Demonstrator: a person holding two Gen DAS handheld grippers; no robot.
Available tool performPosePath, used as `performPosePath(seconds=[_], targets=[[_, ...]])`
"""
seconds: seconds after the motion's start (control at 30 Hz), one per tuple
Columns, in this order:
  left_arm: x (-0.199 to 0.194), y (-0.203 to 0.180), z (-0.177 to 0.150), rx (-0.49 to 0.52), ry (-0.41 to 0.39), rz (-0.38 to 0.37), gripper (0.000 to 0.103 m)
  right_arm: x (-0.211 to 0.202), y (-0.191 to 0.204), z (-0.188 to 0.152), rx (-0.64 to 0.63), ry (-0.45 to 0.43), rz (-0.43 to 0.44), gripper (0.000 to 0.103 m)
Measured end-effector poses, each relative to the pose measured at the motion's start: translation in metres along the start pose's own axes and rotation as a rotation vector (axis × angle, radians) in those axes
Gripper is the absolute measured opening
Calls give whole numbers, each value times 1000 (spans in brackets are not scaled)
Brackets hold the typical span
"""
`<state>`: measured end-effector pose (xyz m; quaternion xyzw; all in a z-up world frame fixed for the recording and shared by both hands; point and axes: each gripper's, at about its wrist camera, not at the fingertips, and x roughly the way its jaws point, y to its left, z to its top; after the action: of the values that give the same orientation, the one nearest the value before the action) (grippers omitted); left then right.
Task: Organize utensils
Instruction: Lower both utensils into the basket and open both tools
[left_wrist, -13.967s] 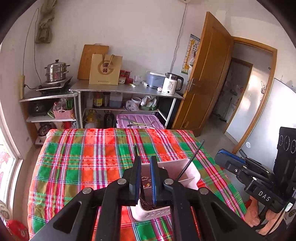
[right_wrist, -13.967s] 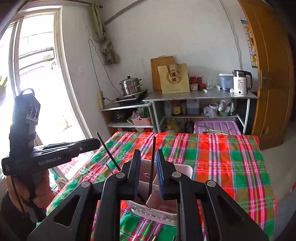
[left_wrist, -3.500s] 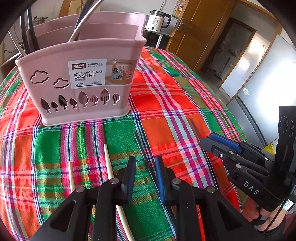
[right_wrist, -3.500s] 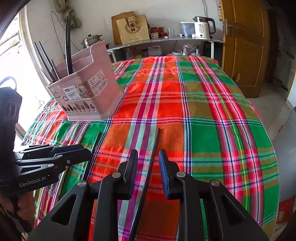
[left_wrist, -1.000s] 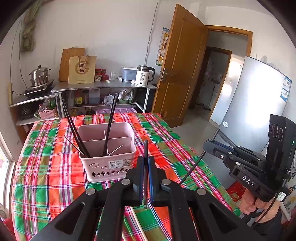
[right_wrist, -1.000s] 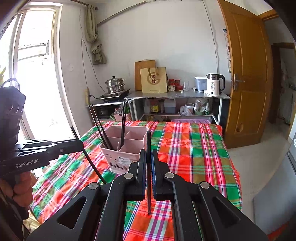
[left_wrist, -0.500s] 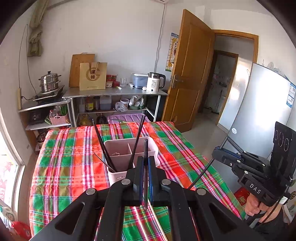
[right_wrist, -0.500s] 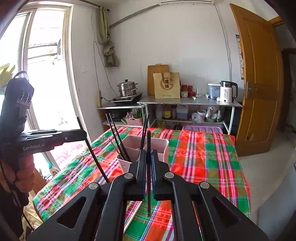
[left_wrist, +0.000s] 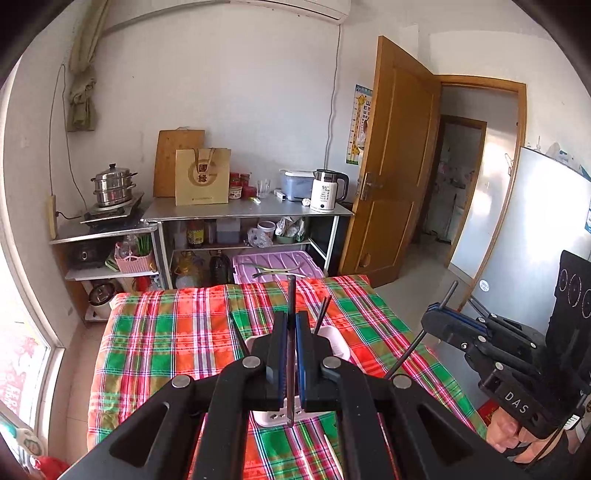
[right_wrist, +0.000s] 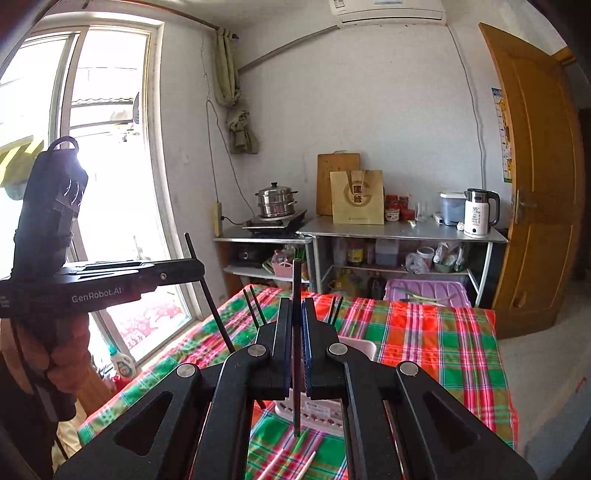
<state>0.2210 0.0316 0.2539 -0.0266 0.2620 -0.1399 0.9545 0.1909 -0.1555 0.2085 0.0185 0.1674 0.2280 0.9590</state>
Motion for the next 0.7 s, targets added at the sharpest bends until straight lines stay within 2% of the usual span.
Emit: performPosePath(seconds=[0.33,0.7], targets=[[33,20,23,-20,-30,1,4,37,-9,19,31,-33,-12,5],[77,36,8,-41,-7,-34,4,76,-22,-1,63,29,-16,5]])
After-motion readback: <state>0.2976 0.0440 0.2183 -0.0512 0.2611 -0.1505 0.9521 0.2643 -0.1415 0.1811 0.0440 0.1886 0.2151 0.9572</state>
